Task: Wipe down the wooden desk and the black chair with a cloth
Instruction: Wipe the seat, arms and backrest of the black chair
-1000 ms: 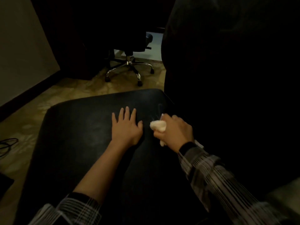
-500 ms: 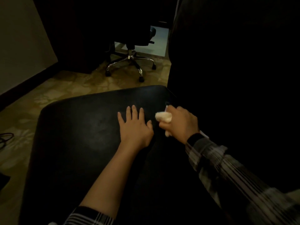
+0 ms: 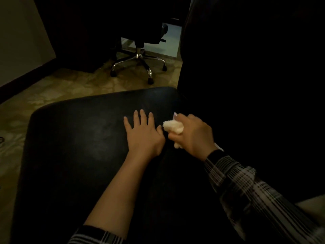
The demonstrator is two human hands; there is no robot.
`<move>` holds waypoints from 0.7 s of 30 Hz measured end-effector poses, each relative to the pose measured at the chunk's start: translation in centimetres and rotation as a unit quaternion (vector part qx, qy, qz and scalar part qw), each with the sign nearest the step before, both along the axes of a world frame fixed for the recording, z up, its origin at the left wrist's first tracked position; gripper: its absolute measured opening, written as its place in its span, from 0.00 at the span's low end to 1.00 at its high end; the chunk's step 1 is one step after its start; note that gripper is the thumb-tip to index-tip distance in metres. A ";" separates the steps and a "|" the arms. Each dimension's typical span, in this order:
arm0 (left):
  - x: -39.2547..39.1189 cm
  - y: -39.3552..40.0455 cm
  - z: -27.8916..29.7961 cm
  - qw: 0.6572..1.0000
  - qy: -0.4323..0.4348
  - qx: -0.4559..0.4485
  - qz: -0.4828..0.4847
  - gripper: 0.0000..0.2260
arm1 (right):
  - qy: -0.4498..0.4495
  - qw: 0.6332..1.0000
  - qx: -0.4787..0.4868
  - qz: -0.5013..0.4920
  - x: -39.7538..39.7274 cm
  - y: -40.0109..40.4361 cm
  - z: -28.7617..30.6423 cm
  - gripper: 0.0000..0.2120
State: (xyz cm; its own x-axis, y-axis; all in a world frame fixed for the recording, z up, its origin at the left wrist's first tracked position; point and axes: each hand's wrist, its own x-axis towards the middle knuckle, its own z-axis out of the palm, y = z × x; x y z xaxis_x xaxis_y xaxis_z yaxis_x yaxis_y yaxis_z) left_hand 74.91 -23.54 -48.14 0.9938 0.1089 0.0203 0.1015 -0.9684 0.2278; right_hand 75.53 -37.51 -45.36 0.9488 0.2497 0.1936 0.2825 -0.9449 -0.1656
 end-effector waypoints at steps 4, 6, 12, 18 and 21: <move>0.1 0.0 0.1 1.000 -0.003 -0.006 0.005 0.25 | 0.011 0.999 -0.006 -0.037 4.4 1.5 0.4 0.20; 0.1 0.0 0.2 1.000 -0.002 -0.010 0.005 0.25 | 0.013 0.998 -0.016 -0.057 7.8 2.7 0.7 0.19; 0.2 0.3 1.0 1.000 -0.008 -0.014 0.017 0.22 | 0.024 0.997 -0.021 -0.064 8.0 3.5 1.0 0.20; 3.7 2.4 3.5 0.996 -0.053 -0.057 0.041 0.14 | 0.101 0.995 -0.005 -0.006 1.2 1.6 1.9 0.27; 5.6 3.9 3.3 0.987 -0.088 -0.055 0.121 0.13 | 0.115 0.993 0.002 -0.019 2.6 2.0 2.1 0.27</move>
